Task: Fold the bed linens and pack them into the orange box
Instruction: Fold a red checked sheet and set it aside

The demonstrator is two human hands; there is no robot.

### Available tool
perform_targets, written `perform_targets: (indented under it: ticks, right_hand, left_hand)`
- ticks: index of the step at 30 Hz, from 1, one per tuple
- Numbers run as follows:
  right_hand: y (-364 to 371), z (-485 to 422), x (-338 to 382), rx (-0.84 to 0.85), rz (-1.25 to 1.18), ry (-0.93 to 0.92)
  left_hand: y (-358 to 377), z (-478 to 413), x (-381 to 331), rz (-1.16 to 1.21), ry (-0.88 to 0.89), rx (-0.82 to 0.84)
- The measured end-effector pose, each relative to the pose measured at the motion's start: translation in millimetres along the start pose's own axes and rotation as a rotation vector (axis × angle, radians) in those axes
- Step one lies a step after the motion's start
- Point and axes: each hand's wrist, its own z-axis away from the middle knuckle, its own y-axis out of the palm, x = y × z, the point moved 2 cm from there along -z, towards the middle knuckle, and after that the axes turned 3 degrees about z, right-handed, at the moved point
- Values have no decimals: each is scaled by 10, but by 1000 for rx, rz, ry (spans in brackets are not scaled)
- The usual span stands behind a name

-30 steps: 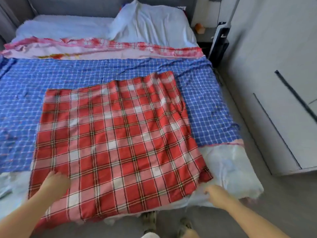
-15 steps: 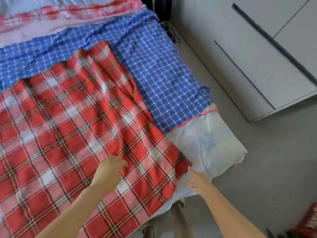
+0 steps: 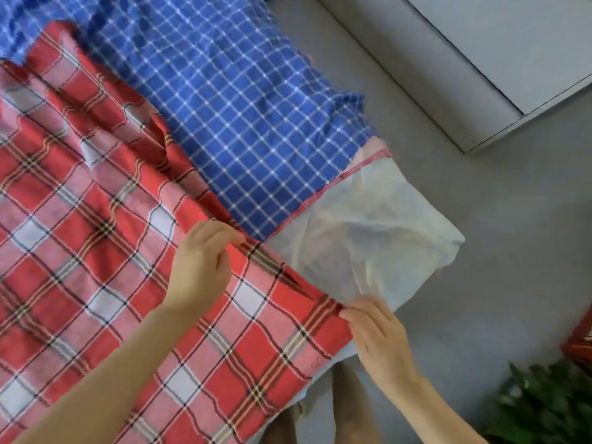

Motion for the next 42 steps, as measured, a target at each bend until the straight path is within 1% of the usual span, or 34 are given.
perform_targets:
  ticks: [1,2,3,4,6,7,8,9,10,11,12,13,14,15,16,17,18,19,20,22,24,25,26,27,29,30,31,33,35,36,37,39,41,42]
  right_hand:
    - [67,98,-55,61,14,-62]
    - [155,160,-77,148,34,-79]
    - [262,218,-58,231,50,-109]
    - [391,298,-6,304,54,-180]
    - [639,521,128,447,-28,-404]
    - [722,627,171,511,-91,-477]
    - [762,696,189,571,-161,-488]
    - [765,725,194,593,-218,-425]
    - [758,740,154,562,-247,-308]
    - [729,679,79,499,-266,-122]
    - [671,556,18,391,-251,137]
    - [639,429,-71,262,-229,450]
    - [612,269,-179,171,-232,786]
    - [632,161,-304,190,-303,1142]
    - [693,88,-407,284,-410,1469]
    - [755,39,-462,399,-530,1685]
    - [807,-9,-480,483,-638,1796]
    - [830,-58,-466,530,-716,1852]
    - [844,-76,-432,537,-787,1872]
    - [771,-117,-288,477,-958,1871]
    - [735,-108,-207,261,-1069,1823]
    - [700,-118,-187,159,-1103,1771]
    - [683,-89,-199,97,-1085,1698]
    - [623,-85,-218,62,-1048,1619]
    - [487,-66,-334,-36,-949,1480]
    - [420,-51,-410,-100,-898,1433]
    - [346,-48,-495,-155,-849,1395]
    - [273,-28,-663,-192,-753,1328]
    - [286,-18,-838,-189,-617,1284]
    - [324,2,-927,-183,-509,1281]
    - [365,18,-1005,-170,-390,1268]
    - [433,44,-1088,-69,-173,1240]
    - [445,45,-1080,8,-16,1242]
    - [407,30,-1031,-6,125,1218]
  left_hand:
    - [55,-105,-58,-19,35,3]
    - [114,-200,-85,-33,66,31]
    - [222,-286,-84,-50,92,82]
    - [340,-364,-71,-76,121,159]
    - [600,-478,-20,-153,155,396]
    - [742,-500,12,-246,158,547]
    - [859,-487,47,-381,159,704]
    - [961,-448,79,-495,176,820]
    - [1021,-402,80,-572,187,911]
    - [1074,-368,81,-605,185,970]
    - [1098,-351,73,-599,168,1008]
    - [1110,-324,82,-574,146,1048]
    - [1092,-308,70,-561,120,1100]
    - [1087,-290,65,-567,104,1165]
    - [1070,-286,69,-596,111,1214]
    - [1050,-267,73,-607,146,1226]
    - [1010,-214,53,-605,196,1226]
    - [961,-173,31,-565,272,1176]
    - [902,-143,25,-517,354,1094]
    - [753,-56,-29,-378,351,1027]
    - [638,-14,-33,-320,195,1070]
    - [597,-41,-15,-352,81,1113]
    - [558,-68,13,-400,37,1130]
    - [536,-134,41,-457,60,1101]
    - [511,-354,47,-601,180,1048]
    - [520,-459,72,-668,232,1005]
    - [540,-596,64,-713,239,984]
    - [663,-887,-31,-730,311,829]
    - [908,-1184,-130,-723,369,694]
    - [1033,-1291,-211,-757,402,679]
    - [1155,-1352,-290,-811,425,714]
    - [1339,-1338,-347,-832,418,767]
    - [1342,-1245,-321,-730,464,699]
    - [1288,-1142,-289,-621,504,661]
